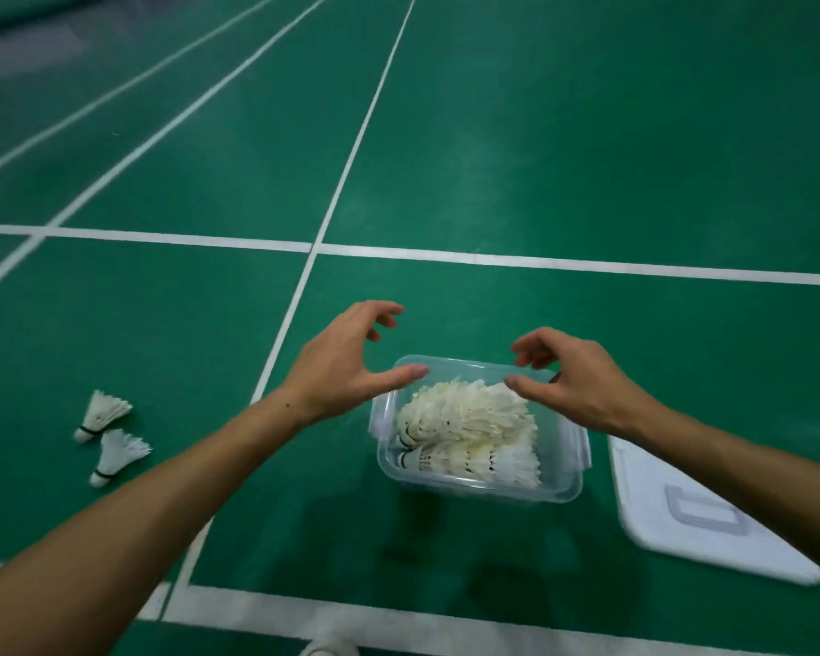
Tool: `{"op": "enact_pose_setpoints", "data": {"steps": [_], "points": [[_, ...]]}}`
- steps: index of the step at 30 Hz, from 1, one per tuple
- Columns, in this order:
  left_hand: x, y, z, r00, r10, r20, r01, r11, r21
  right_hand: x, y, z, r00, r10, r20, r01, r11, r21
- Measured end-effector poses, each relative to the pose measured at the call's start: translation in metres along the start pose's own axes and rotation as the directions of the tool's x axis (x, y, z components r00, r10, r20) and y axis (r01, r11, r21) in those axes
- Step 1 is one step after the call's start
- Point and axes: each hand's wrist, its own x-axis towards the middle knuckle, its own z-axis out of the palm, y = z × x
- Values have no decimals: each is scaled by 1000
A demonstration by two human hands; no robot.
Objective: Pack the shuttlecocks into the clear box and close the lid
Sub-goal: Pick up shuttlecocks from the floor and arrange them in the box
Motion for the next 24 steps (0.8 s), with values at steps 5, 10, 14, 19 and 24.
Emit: {"op": "enact_pose_setpoints", "data": {"steps": [5, 10, 14, 19, 24], "points": [[-37, -24, -75, 983, -79, -166, 79, 997, -9, 35, -96, 5, 982, -178, 58, 181, 983, -45], [-83, -87, -115, 945, -192, -264, 206, 978, 25, 73, -180, 69, 924, -317, 212, 340, 937, -78], [-126, -173, -138, 879, -355, -317, 386, 922, 38, 105, -232, 151, 867, -393, 306, 421, 906, -31], [-170, -281, -156, 790, -538, -294, 587, 803, 108, 130, -279, 259, 820, -428, 380, 432, 899, 80], [-181, -359, -154, 747, -632, -204, 664, 698, 269, 152, -305, 350, 857, -335, 391, 289, 942, 172]]}}
